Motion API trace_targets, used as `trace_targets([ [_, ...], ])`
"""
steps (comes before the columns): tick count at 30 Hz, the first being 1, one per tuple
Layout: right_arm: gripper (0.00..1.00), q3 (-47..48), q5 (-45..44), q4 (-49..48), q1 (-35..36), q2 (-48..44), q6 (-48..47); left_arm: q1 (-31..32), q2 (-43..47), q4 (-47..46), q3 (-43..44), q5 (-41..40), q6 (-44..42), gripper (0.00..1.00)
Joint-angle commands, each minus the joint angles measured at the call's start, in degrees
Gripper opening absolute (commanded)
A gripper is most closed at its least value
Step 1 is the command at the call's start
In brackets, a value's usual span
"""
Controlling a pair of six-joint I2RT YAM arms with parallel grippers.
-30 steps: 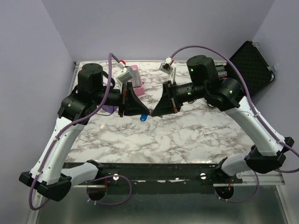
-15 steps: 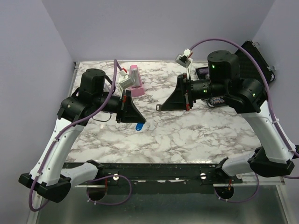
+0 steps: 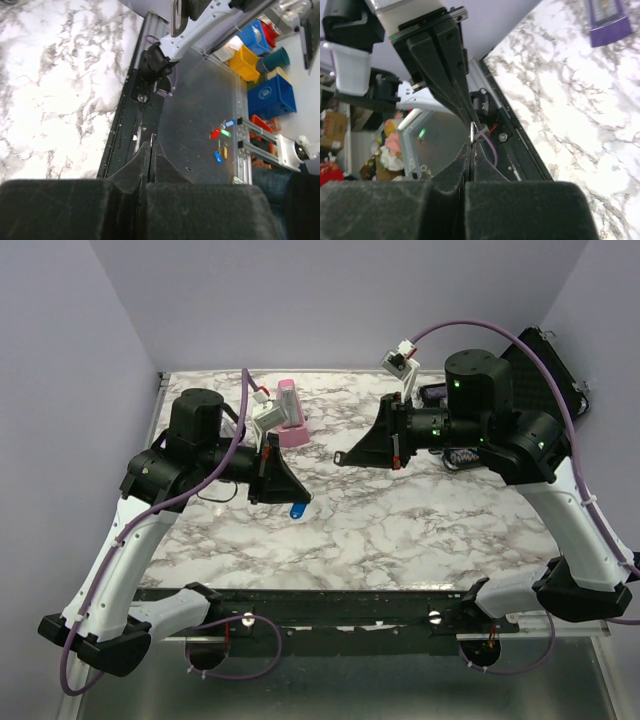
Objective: Remove the keys from the keyring
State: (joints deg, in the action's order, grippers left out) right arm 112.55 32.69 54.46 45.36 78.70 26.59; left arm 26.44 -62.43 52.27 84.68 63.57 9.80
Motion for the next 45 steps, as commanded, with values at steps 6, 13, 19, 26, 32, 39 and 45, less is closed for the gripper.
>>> trace_targets([
  [6, 0.01, -2.16, -18.44, -2.69, 0.08, -2.14, 2.24, 0.19, 0.21, -2.79, 0.83, -16.45, 3.47, 0.0],
  [13, 0.01, -4.35, -29.33, -2.34, -0.01, -1.71, 2.5, 0.19, 0.03, -0.68, 0.57, -31.73, 6.36, 0.0],
  [19, 0.01, -7.16, -37.33, 1.96, -0.01, 1.28, 3.03, 0.19, -1.28, 1.25, 0.39, -42.72, 9.62, 0.0],
  [26, 0.01, -14.28, -38.84, 1.88, -0.01, 2.25, 3.73, 0.19, -4.45, 3.01, -1.27, -49.94, 11.99, 0.0],
  [32, 0.01, -20.7, -39.02, 0.74, 0.07, 3.92, 4.87, 0.11, -7.35, 0.65, -4.7, -51.7, 13.84, 0.0],
  [39, 0.01, -26.41, -39.28, -1.63, -0.19, 9.01, 7.16, 0.19, -10.69, -0.94, -7.34, -51.88, 15.25, 0.0],
  [45, 0.01, -27.12, -38.67, -2.95, -1.15, 15.16, 6.28, 0.19, -12.1, -1.64, -8.39, -50.74, 15.33, 0.0],
])
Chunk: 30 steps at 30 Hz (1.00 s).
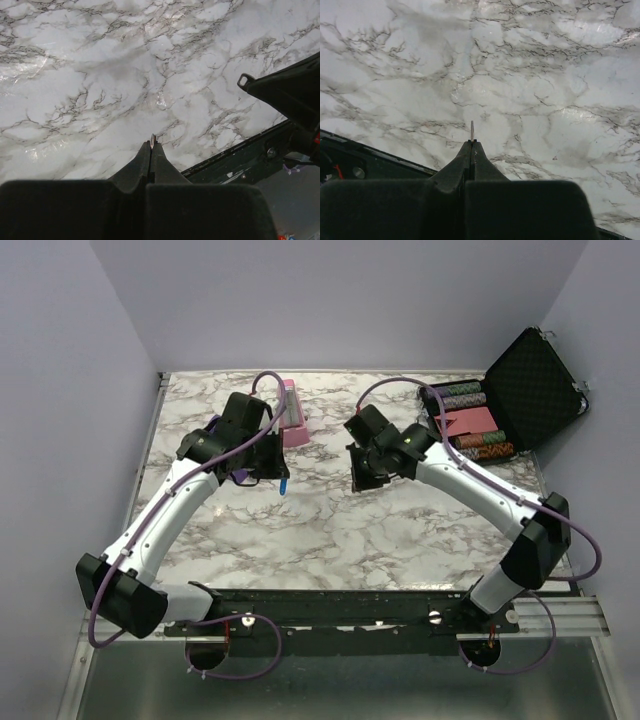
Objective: Remove the keys from the keyring
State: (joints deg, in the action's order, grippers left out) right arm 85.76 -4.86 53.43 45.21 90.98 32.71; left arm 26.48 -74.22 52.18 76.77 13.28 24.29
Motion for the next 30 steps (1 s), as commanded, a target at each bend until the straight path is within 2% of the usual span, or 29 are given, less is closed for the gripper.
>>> trace_targets([
  [1, 0.01, -0.15, -1.11, -2.1, -1.35, 3.76, -0.19, 0.15, -0.4, -1.73, -0.48, -0.27, 0.84, 0.0],
  [11, 0.01, 4.59, 0.29, -1.23, -6.36, 14.39, -3.26, 0.15, -1.37, -2.26, -1.19, 0.61, 0.93, 0.0],
  [15, 0.12, 5.65, 1.26, -0.78, -6.98, 15.72, -3.35, 0.15, -1.63, -2.44, -1.45, 0.52, 1.11, 0.0],
  [16, 0.19, 5.56, 1.35, -0.78, -7.07, 15.81, -3.35, 0.15, -1.63, -2.44, -1.54, 0.35, 1.11, 0.0],
  [18, 0.25, 5.47, 1.96, -0.87, -7.24, 15.89, -3.53, 0.15, -1.63, -2.52, -1.63, 0.17, 1.11, 0.0],
  [24, 0.38, 5.91, 2.84, -0.78, -7.77, 16.07, -3.71, 0.06, -1.9, -2.44, -1.1, -0.01, 1.11, 0.0],
  [30, 0.65, 8.37, 2.4, 1.15, -8.12, 14.76, -4.14, 0.06, -3.13, -2.7, -0.92, -0.36, 1.11, 0.0],
])
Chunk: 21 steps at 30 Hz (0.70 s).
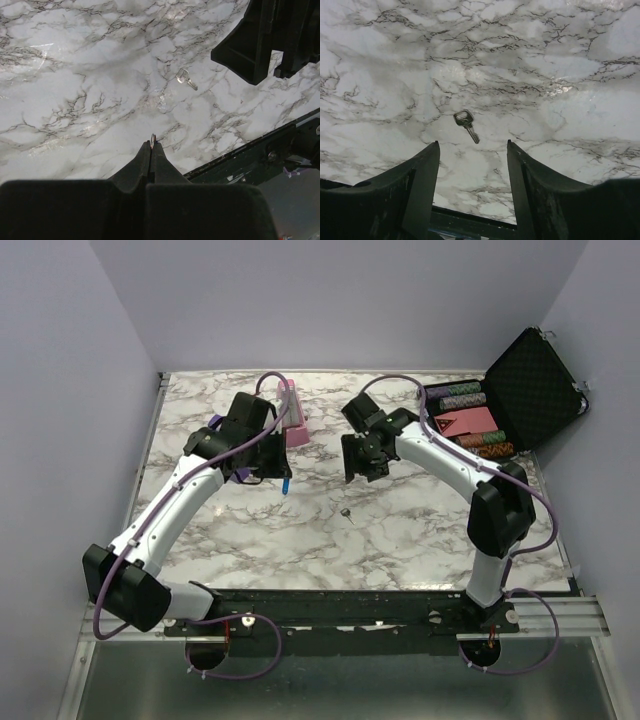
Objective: Remove the keys from the keyring
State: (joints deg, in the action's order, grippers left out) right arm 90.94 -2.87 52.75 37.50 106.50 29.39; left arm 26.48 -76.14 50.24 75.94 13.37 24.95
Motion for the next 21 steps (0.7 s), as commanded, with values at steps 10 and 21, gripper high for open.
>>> trace_targets([
  [10, 0.72, 3.38, 0.06, 3.23, -0.41, -7.88, -0.12, 0.06, -3.05, -1.28, -2.2, -3.17, 1.68, 0.0],
  [21, 0.72, 1.09, -1.61, 3.59, -0.41, -12.89, 0.58, 0.15, -0.77, -1.11, -1.59, -5.72, 1.51, 0.81],
])
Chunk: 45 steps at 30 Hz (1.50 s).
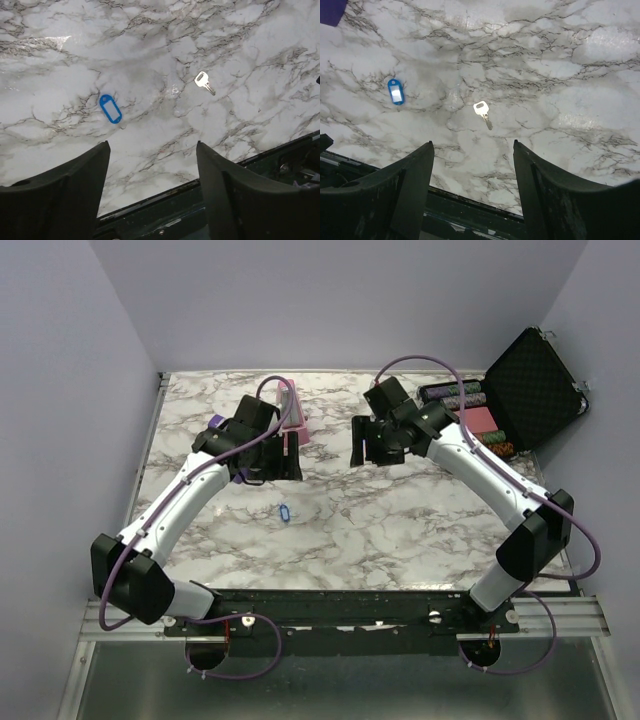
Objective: Remove the keys from the keyring
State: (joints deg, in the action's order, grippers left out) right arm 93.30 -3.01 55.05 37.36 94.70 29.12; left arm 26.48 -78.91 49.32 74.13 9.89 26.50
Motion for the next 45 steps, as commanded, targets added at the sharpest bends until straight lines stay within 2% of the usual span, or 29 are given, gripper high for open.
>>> trace_targets([
  [1, 0.72, -1.36, -1.48, 1.12, -0.27, -1.27, 0.85, 0.15, 2.01, 0.07, 0.49, -2.24, -0.05, 0.82],
  [13, 0.74, -1.27, 0.54, -3.36, -0.27, -5.66, 0.85, 0.15, 6.31, 0.16, 1.98, -3.65, -1.19, 0.93],
  [15, 0.75, -1.89, 1.51, -5.38, -0.27, -7.15, 0.59, 0.15, 7.54, 0.25, 2.6, -3.82, -1.54, 0.99],
  [17, 0.79, -2.68, 2.56, -7.49, -0.27, -8.91, 0.32, 0.15, 9.38, -0.71, 2.6, -3.83, -1.89, 0.99],
  [19, 0.87, -3.21, 4.13, -9.6, -0.27, -10.57, 0.14, 0.15, 11.49, -1.77, 2.16, -4.09, -2.15, 0.99],
  [20, 0.95, -3.21, 4.58, -10.39, -0.27, -11.11, -0.03, 0.15, 12.72, -2.47, 1.9, -4.26, -2.42, 0.99],
  [22, 1.0, -3.47, 4.5, -11.97, -0.27, -12.51, -0.21, 0.15, 15.0, -4.05, 0.94, -4.88, -3.12, 0.99],
  [29, 1.0, -5.58, 3.62, -16.45, -0.27, -17.87, -0.47, 0.15, 21.6, -11.16, -3.81, -8.12, -5.49, 0.99],
  [33, 1.0, -9.96, 3.18, -22.78, -0.27, -23.14, 0.14, 0.06, 27.22, -18.53, -10.04, -9.36, -6.46, 0.99],
  [36, 1.0, -13.31, 0.55, -25.95, -0.27, -26.66, 0.58, -0.2, 31.35, -23.9, -15.93, -13.14, -6.63, 0.99],
  [45, 1.0, -18.14, -3.94, -28.85, -0.27, -32.81, 4.27, -0.55, 41.99, -46.84, -39.03, -22.98, -12.08, 0.99],
])
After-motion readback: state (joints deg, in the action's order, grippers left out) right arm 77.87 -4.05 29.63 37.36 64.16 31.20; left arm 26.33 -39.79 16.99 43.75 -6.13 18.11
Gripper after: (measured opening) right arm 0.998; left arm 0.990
